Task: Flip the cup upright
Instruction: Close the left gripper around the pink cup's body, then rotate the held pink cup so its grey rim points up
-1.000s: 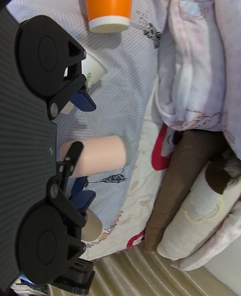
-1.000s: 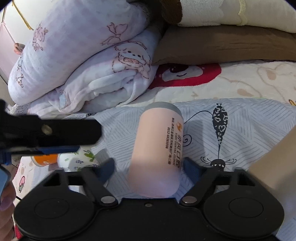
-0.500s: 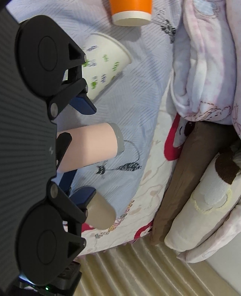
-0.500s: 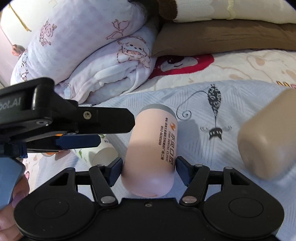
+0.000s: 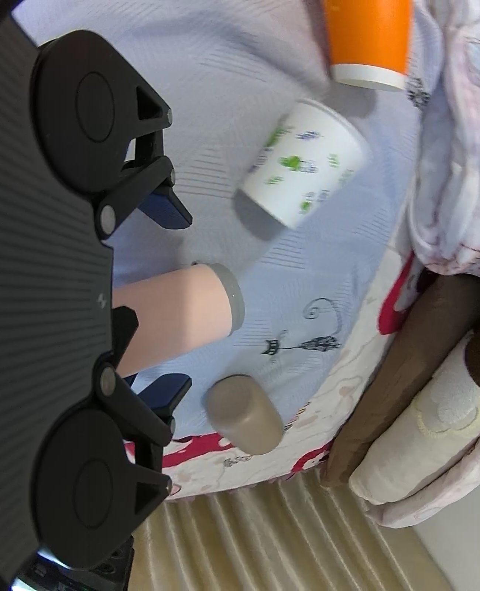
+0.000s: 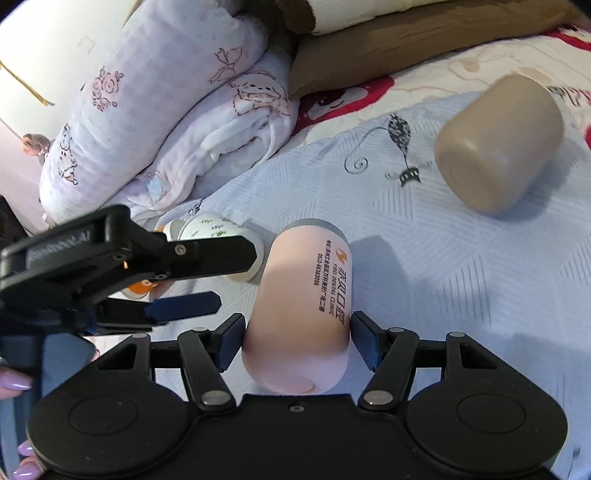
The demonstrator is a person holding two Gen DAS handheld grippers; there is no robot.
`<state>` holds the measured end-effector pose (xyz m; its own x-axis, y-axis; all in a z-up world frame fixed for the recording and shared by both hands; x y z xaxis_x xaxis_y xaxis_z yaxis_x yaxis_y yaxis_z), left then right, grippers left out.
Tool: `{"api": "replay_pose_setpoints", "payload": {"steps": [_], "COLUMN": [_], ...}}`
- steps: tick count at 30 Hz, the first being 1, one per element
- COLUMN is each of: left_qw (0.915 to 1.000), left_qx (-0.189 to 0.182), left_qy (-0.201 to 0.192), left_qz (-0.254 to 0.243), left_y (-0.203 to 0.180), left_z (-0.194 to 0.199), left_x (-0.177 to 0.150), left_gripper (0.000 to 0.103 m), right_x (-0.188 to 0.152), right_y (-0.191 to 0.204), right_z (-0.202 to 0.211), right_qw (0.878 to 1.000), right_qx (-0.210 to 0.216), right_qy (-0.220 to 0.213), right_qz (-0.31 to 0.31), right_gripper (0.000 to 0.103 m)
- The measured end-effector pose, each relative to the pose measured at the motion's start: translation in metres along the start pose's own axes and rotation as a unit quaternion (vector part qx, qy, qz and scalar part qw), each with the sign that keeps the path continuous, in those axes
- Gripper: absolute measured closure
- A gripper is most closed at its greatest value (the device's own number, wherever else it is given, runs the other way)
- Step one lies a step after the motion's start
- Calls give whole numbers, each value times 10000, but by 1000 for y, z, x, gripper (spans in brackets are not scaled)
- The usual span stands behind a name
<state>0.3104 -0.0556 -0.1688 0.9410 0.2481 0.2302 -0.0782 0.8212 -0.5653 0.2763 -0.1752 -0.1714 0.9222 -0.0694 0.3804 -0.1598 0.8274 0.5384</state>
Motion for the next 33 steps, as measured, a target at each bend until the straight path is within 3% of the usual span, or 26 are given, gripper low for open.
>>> {"api": "replay_pose_setpoints", "payload": {"steps": [10, 19, 23, 33], "left_qw": [9980, 9963, 9974, 9988], "left_qx": [-423, -565, -348, -242], "left_qy": [295, 410, 438, 369], "left_qz": [378, 508, 451, 197], "left_y": [6, 4, 9, 5], "left_z": [-8, -19, -23, -23], "left_x": [-38, -43, -46, -47], "left_gripper": [31, 39, 45, 46], "right_x": [-35, -54, -57, -50], "right_y": [-3, 3, 4, 8], "right_z": [18, 10, 8, -5], "right_qw": [9994, 9982, 9978, 9971], "right_qx": [135, 251, 294, 110], "right_qy": [36, 434, 530, 745], "right_qz": [-327, -315, -279, 79], "right_gripper": [35, 35, 35, 33]}}
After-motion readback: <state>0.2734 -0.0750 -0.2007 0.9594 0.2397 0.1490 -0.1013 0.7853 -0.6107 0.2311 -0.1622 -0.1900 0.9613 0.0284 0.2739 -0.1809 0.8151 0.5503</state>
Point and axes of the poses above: each gripper's, at about its wrist camera, not at the fingertips, and z roughly against the way its jaws point, y to its left, x to its top, the point moved 10 cm from there along -z, roughly the way its jaws point, and after that the axes turned 7 degrees about y, right-handed, at the moved point
